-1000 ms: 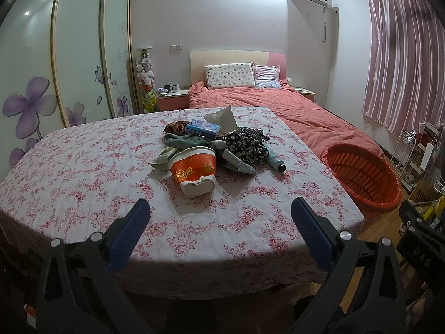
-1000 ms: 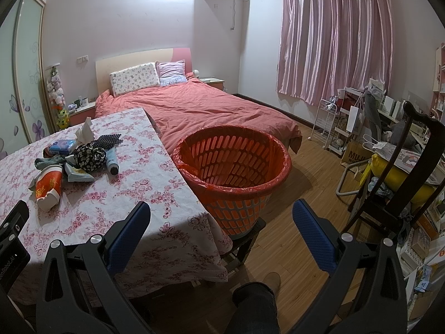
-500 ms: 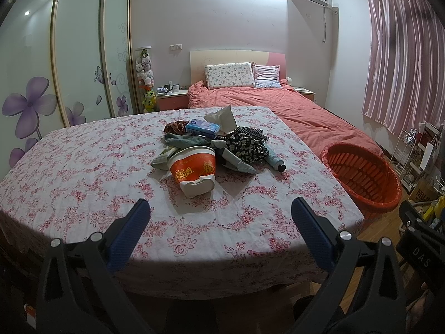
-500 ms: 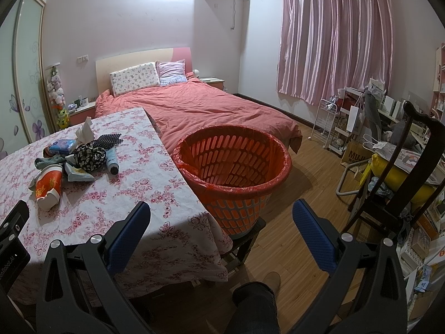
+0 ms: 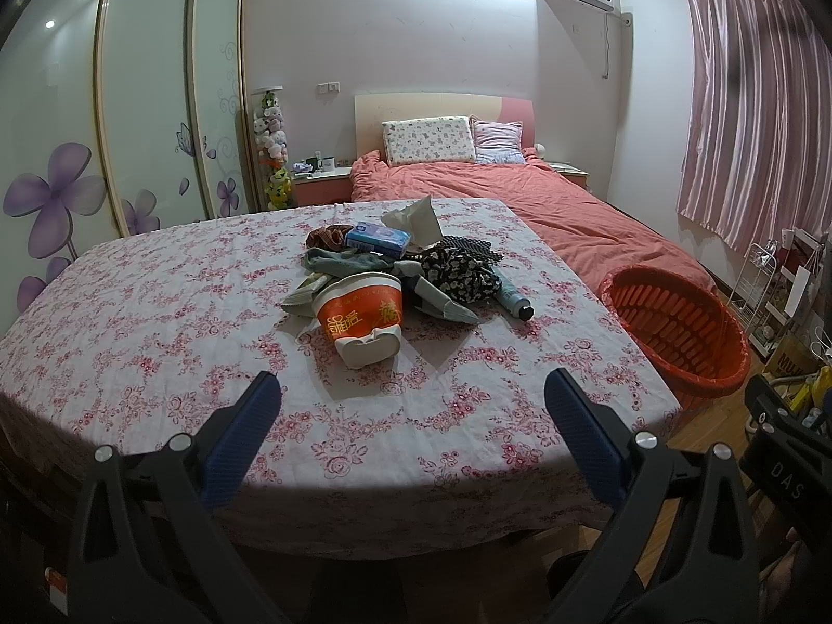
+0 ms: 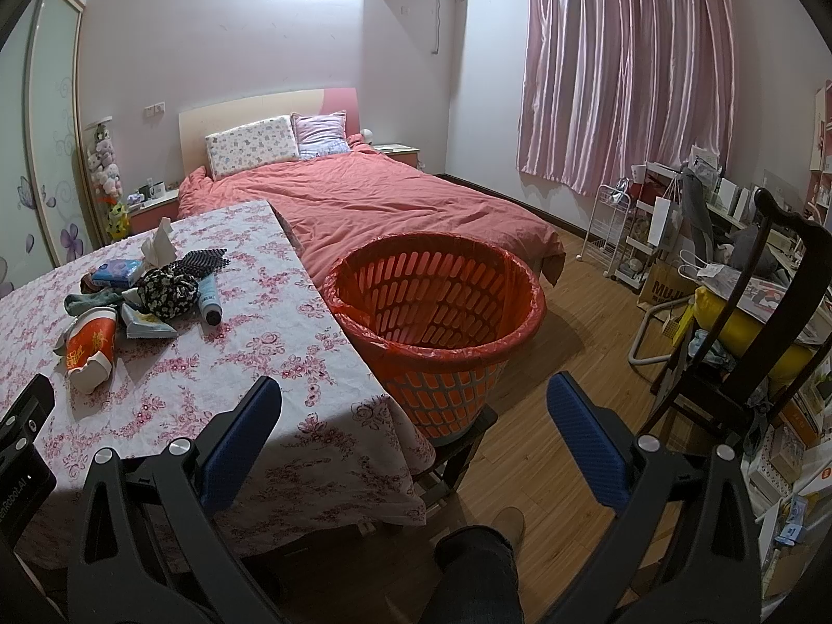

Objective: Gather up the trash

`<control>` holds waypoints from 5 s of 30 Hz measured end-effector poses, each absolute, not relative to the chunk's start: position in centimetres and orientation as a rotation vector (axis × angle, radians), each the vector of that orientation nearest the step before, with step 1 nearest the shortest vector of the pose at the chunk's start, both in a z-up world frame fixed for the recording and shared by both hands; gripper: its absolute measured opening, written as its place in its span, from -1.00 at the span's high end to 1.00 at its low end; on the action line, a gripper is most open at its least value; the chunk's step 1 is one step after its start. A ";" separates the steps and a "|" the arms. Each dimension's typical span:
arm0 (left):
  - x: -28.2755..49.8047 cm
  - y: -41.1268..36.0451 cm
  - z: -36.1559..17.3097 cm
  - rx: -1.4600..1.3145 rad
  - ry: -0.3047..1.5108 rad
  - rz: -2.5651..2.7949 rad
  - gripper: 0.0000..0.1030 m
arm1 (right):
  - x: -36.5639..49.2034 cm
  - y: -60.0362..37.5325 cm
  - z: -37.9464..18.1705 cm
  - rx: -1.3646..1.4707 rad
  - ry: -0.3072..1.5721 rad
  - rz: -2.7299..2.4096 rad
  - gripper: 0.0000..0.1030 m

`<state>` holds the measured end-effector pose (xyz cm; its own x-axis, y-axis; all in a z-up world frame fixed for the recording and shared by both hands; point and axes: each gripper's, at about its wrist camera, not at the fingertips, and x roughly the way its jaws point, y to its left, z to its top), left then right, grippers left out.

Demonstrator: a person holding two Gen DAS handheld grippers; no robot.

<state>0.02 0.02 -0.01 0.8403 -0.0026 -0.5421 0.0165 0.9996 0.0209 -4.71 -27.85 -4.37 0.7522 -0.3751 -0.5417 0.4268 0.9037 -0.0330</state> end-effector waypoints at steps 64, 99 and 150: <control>17.0 6.5 -6.8 -0.117 0.850 -0.008 -0.80 | 17.3 -22.4 -9.9 0.094 0.882 -0.008 0.43; 16.9 5.7 -2.2 -0.096 0.762 -0.103 0.31 | 15.0 -23.7 -7.0 0.151 0.793 0.026 0.44; 22.9 -25.8 -3.9 0.184 0.832 -0.650 -0.27 | 13.1 -45.9 -7.9 0.514 0.719 -0.236 0.23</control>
